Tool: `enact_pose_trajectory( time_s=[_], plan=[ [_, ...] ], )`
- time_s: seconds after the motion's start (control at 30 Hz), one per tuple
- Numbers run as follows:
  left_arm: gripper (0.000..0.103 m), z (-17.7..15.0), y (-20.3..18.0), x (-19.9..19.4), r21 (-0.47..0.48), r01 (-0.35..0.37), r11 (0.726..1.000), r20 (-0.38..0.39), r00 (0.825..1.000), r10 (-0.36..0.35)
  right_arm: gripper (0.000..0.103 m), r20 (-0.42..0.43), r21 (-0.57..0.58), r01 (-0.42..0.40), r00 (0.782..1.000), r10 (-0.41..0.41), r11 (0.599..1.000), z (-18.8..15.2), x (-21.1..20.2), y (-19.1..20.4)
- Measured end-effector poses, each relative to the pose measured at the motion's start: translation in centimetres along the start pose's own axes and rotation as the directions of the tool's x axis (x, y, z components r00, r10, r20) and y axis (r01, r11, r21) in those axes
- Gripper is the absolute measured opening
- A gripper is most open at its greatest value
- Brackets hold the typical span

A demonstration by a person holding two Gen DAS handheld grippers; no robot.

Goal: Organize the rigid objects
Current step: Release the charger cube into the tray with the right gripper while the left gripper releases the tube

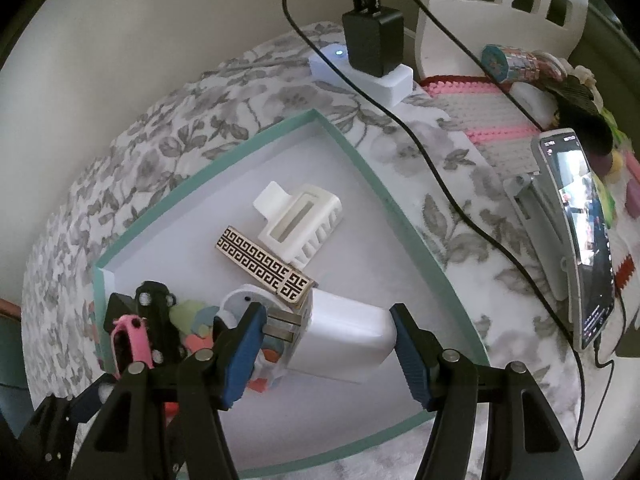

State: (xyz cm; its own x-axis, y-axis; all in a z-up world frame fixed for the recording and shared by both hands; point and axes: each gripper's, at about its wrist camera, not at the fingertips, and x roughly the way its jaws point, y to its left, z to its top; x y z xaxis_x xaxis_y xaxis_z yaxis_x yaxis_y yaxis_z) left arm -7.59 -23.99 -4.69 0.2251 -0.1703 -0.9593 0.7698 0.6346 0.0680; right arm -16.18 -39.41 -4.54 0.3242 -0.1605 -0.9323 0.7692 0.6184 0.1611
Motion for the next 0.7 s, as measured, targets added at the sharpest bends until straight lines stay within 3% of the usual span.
enact_pose_trajectory(
  time_s=[0.4, 0.57, 0.7],
  plan=[
    [0.079, 0.2, 0.4, -0.6, -0.026, 0.033, 0.999, 0.002, 0.999, -0.033, 0.067, -0.007, -0.019, 0.027, 1.0, -0.027, 0.999, -0.1, 0.4, 0.4],
    [0.079, 0.3, 0.4, -1.5, -0.025, 0.045, 0.999, 0.023, 0.999, -0.044, 0.075, 0.018, -0.039, 0.032, 0.999, -0.032, 0.999, 0.1, -0.1, 1.0],
    [0.079, 0.5, 0.8, -2.6, -0.034, 0.062, 0.998, 0.051, 0.997, -0.06, 0.076, 0.039, -0.055, 0.031, 0.999, -0.029, 0.998, 0.1, -0.6, 1.6]
  ],
)
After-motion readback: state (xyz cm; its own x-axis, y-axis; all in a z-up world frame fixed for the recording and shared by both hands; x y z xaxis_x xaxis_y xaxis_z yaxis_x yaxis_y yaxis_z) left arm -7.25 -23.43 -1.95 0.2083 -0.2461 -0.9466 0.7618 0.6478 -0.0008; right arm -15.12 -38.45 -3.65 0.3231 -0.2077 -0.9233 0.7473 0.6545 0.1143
